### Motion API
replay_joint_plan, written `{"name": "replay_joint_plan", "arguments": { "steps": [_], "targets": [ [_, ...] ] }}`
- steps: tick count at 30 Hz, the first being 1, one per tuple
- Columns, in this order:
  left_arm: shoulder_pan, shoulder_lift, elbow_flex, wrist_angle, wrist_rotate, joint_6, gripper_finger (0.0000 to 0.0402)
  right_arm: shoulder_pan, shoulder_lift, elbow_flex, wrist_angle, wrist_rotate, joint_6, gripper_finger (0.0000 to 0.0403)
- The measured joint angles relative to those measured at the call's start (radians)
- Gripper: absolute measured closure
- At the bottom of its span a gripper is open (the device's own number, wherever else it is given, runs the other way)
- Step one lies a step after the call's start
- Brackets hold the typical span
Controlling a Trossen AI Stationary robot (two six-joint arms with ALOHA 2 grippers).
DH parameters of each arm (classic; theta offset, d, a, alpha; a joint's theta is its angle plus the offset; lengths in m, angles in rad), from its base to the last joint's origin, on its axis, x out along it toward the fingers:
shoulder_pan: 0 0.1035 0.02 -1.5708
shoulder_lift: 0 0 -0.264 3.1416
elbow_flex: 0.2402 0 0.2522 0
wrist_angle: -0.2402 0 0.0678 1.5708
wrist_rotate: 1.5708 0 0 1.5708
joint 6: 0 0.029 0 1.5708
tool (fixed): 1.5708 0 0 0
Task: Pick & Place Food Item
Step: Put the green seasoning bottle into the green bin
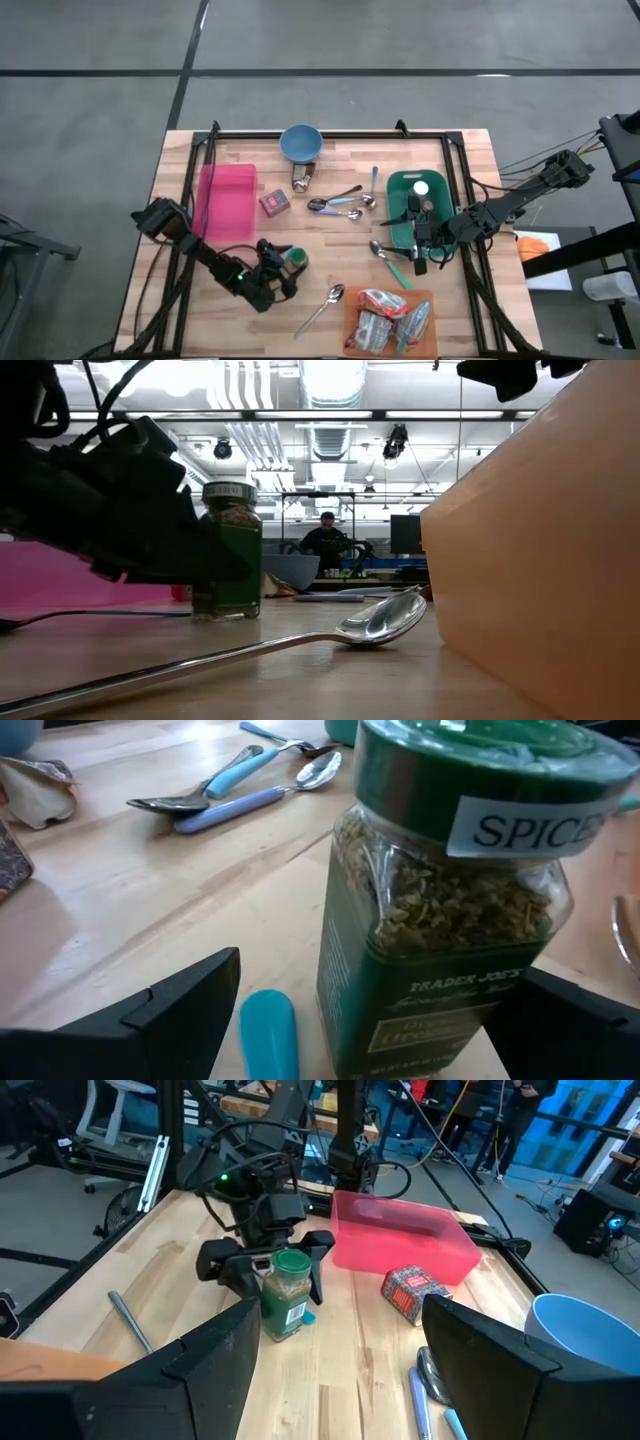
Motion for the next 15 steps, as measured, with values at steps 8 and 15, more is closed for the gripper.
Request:
{"name": "replay_joint_plan", "arguments": {
  "steps": [8,15],
  "targets": [
    [0.015,0.000,0.000,0.001,0.001,-0.008,0.0054,0.000,0.000,0.000,0.000,0.000,0.000,0.0126],
    [0.016,0.000,0.000,0.001,0.001,-0.008,0.0135,0.000,0.000,0.000,0.000,0.000,0.000,0.0126]
  ]
}}
